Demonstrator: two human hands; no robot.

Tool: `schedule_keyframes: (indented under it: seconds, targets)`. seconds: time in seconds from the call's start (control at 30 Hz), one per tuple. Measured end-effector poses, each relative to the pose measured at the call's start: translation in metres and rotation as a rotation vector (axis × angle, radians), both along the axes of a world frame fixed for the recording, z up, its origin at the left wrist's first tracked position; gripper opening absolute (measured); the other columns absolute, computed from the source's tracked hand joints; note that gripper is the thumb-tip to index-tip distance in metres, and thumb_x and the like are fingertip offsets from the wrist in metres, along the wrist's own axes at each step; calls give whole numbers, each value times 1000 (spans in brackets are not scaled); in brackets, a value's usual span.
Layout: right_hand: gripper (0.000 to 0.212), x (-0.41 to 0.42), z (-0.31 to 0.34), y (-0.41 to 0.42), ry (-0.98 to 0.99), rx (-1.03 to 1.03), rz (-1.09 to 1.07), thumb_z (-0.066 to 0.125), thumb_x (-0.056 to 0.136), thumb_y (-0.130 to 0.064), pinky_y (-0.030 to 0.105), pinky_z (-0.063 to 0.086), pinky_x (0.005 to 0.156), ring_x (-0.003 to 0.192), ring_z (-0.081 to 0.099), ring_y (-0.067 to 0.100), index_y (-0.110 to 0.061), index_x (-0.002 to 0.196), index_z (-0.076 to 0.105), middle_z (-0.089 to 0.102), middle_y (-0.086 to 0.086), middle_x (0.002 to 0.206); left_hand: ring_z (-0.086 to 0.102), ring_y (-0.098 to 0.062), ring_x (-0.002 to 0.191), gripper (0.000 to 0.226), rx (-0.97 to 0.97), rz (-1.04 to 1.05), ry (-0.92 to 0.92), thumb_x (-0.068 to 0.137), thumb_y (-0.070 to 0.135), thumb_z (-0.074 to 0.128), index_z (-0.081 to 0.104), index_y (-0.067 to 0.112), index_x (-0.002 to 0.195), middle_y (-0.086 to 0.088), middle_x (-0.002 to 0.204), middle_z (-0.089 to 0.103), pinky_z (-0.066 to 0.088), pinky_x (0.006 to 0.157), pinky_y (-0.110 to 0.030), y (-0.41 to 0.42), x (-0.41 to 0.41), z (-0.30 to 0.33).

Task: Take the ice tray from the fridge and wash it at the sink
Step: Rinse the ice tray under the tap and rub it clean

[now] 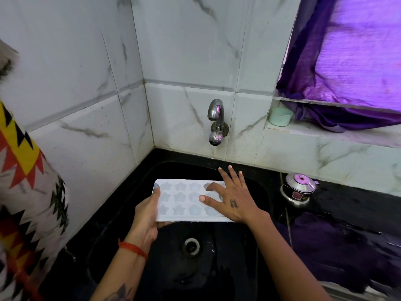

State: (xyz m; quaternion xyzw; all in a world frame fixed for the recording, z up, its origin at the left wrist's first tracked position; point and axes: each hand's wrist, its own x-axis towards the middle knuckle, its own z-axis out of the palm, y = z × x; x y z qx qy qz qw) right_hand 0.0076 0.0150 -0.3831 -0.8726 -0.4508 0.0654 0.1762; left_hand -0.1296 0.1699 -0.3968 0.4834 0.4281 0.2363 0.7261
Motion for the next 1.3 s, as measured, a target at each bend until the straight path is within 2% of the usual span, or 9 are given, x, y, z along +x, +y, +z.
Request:
schedule_keyframes:
  seconds: [0.23,0.47,0.63,0.73,0.87,1.03,1.1,1.17,1.3]
  targets:
    - [77,-1,0,-3,-15,-18,-7,14,66,-86,42,-21,112,145,-19,22,-44,118,52,4,6,160,69,-26,75,40,-1,11,8,91,49,52,65,12,91,-10,84,71,56,56,-35,0,0,0]
    - [82,-1,0,-2,-6,-38,-22,12,64,-89,44,-20,114,144,-20,23,-46,124,48,3,6,160,68,-23,71,37,1,9,-6,91,47,52,64,13,87,-7,80,70,55,49,-31,-2,0,3]
    - [82,0,-2,-2,22,-12,-13,10,63,-86,44,-20,114,145,-20,22,-48,124,49,3,6,160,68,-24,73,37,-3,8,-4,91,47,52,64,13,89,-8,81,70,55,56,-35,-4,0,3]
    - [79,0,-4,-3,26,11,-1,12,64,-85,42,-19,114,145,-17,21,-46,120,52,7,5,160,68,-24,73,37,-4,2,-5,92,47,52,65,12,89,-8,82,71,55,55,-34,-4,-1,3]
    - [75,1,-5,-5,40,102,-22,18,68,-82,38,-8,118,147,-1,19,-38,119,51,18,5,158,67,-22,70,36,-5,4,-11,92,46,52,64,13,88,-7,81,70,54,47,-29,-5,-3,3]
    - [76,-2,3,0,38,161,1,27,73,-79,37,6,118,145,15,20,-34,131,45,25,4,155,67,-22,71,35,-6,-6,-17,92,46,52,64,14,87,-6,80,70,53,52,-32,-6,-3,3]
    - [65,-6,6,3,64,165,17,38,80,-73,37,13,117,144,17,20,-33,130,47,24,2,155,67,-23,72,34,-7,-10,-21,92,46,51,64,14,86,-6,81,70,52,56,-34,-8,-2,4]
    - [58,-8,6,7,85,159,36,42,82,-69,37,17,117,144,17,19,-34,128,49,23,1,156,67,-24,73,34,-8,-12,-25,92,45,51,64,15,86,-7,81,69,52,57,-35,-9,-2,6]
    - [48,-11,3,11,95,125,71,46,86,-62,35,14,117,144,15,17,-33,124,54,21,1,156,66,-24,73,33,-7,-13,-36,93,45,51,63,15,86,-7,81,69,52,57,-35,-12,-3,9]
